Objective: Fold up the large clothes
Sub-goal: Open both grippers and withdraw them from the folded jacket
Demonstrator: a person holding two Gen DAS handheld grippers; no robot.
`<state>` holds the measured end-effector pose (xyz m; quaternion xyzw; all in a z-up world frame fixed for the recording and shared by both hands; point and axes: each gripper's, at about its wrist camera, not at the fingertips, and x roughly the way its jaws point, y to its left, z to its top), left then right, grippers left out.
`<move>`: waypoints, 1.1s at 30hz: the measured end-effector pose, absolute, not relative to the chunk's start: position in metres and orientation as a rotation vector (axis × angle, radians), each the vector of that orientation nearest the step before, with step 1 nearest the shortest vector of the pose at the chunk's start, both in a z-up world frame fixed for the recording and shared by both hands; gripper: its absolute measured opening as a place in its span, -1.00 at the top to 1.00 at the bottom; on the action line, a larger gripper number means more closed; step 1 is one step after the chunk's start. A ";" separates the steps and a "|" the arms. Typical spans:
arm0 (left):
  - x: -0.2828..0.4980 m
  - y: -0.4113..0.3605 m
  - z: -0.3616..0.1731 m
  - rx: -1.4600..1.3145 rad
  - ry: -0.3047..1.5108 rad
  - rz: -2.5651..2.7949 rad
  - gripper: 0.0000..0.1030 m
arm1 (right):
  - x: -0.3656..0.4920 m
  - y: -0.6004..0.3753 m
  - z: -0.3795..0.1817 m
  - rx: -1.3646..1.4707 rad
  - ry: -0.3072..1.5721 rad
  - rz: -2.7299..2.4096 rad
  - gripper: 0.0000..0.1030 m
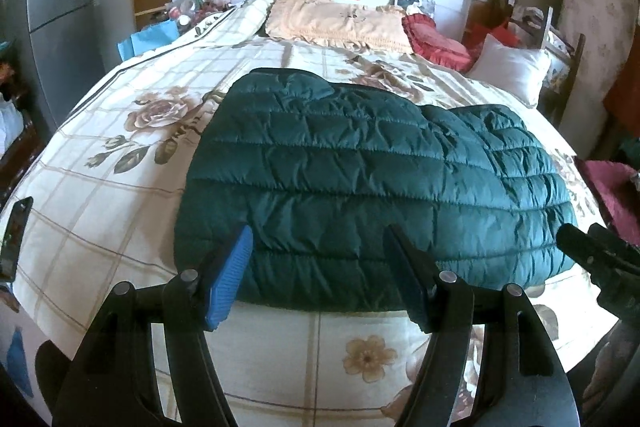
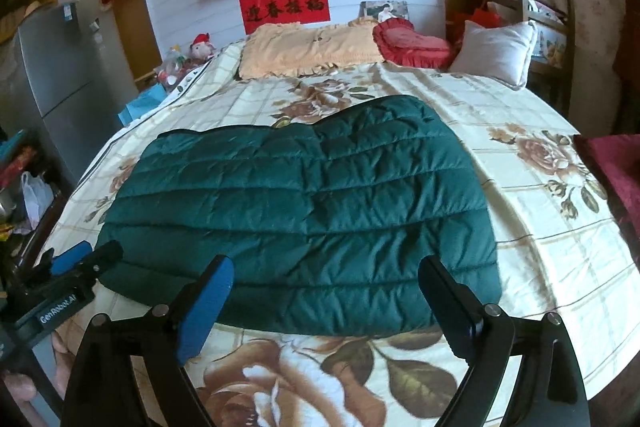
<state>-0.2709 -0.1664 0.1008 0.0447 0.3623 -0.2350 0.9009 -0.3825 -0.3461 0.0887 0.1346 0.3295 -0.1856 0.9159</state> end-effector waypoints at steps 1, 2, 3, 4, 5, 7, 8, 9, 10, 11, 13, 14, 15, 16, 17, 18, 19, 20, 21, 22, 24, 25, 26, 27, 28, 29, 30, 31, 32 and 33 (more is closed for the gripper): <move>-0.271 -0.167 0.101 0.092 0.751 -0.488 -0.32 | -0.382 -0.344 0.088 0.278 0.682 -0.379 -0.79; -0.272 -0.167 0.101 0.093 0.749 -0.490 -0.32 | -0.381 -0.342 0.087 0.282 0.684 -0.367 -0.79; -0.272 -0.168 0.101 0.097 0.743 -0.491 -0.32 | -0.381 -0.340 0.086 0.287 0.683 -0.352 -0.79; -0.274 -0.168 0.101 0.103 0.732 -0.488 -0.32 | -0.381 -0.339 0.086 0.286 0.681 -0.350 -0.79; -0.275 -0.168 0.102 0.111 0.723 -0.482 -0.32 | -0.381 -0.337 0.086 0.283 0.679 -0.350 -0.79; -0.276 -0.170 0.102 0.122 0.715 -0.480 -0.32 | -0.380 -0.332 0.086 0.267 0.676 -0.348 -0.79; -0.277 -0.170 0.102 0.125 0.714 -0.482 -0.32 | -0.379 -0.330 0.086 0.265 0.678 -0.346 -0.79; -0.278 -0.170 0.102 0.127 0.714 -0.484 -0.32 | -0.378 -0.329 0.086 0.264 0.677 -0.340 -0.79; -0.279 -0.171 0.101 0.129 0.711 -0.484 -0.32 | -0.378 -0.328 0.086 0.264 0.673 -0.333 -0.79; -0.279 -0.171 0.102 0.135 0.705 -0.481 -0.32 | -0.378 -0.327 0.087 0.263 0.671 -0.332 -0.79; -0.281 -0.172 0.102 0.147 0.695 -0.477 -0.32 | -0.378 -0.325 0.087 0.252 0.668 -0.333 -0.79; -0.282 -0.172 0.102 0.151 0.692 -0.474 -0.32 | -0.377 -0.325 0.088 0.248 0.667 -0.333 -0.79; -0.282 -0.172 0.102 0.152 0.690 -0.469 -0.32 | -0.377 -0.325 0.088 0.243 0.667 -0.334 -0.79; -0.282 -0.171 0.102 0.148 0.690 -0.463 -0.32 | -0.376 -0.324 0.088 0.240 0.668 -0.333 -0.79; -0.281 -0.171 0.101 0.143 0.693 -0.462 -0.32 | -0.376 -0.323 0.088 0.240 0.668 -0.331 -0.79; -0.280 -0.170 0.101 0.140 0.699 -0.464 -0.32 | -0.376 -0.323 0.088 0.241 0.668 -0.328 -0.79; -0.279 -0.170 0.101 0.140 0.705 -0.466 -0.32 | -0.375 -0.323 0.087 0.244 0.669 -0.325 -0.79; -0.278 -0.170 0.100 0.143 0.707 -0.462 -0.32 | -0.374 -0.322 0.086 0.246 0.670 -0.324 -0.79; -0.279 -0.170 0.100 0.145 0.706 -0.460 -0.32 | -0.374 -0.322 0.086 0.247 0.674 -0.323 -0.79; -0.279 -0.170 0.100 0.146 0.704 -0.459 -0.32 | -0.373 -0.322 0.085 0.247 0.679 -0.320 -0.79; -0.279 -0.170 0.100 0.144 0.703 -0.459 -0.32 | -0.372 -0.322 0.084 0.248 0.682 -0.317 -0.79; -0.279 -0.170 0.100 0.143 0.704 -0.460 -0.32 | -0.372 -0.321 0.083 0.248 0.682 -0.316 -0.79; -0.279 -0.170 0.100 0.145 0.704 -0.460 -0.32 | -0.371 -0.321 0.083 0.247 0.684 -0.313 -0.79; -0.279 -0.170 0.100 0.146 0.703 -0.459 -0.32 | -0.371 -0.320 0.083 0.245 0.686 -0.312 -0.79; -0.279 -0.170 0.100 0.148 0.702 -0.460 -0.32 | -0.370 -0.319 0.083 0.241 0.687 -0.311 -0.79; -0.280 -0.171 0.100 0.152 0.701 -0.459 -0.32 | -0.370 -0.318 0.083 0.239 0.687 -0.312 -0.79; -0.280 -0.171 0.101 0.153 0.701 -0.459 -0.32 | -0.370 -0.317 0.083 0.237 0.688 -0.311 -0.79; -0.281 -0.172 0.100 0.155 0.703 -0.461 -0.32 | -0.369 -0.316 0.083 0.236 0.688 -0.311 -0.79; -0.281 -0.173 0.100 0.155 0.704 -0.462 -0.32 | -0.369 -0.316 0.082 0.237 0.688 -0.310 -0.79; -0.281 -0.173 0.101 0.156 0.705 -0.464 -0.32 | -0.369 -0.316 0.082 0.237 0.689 -0.310 -0.79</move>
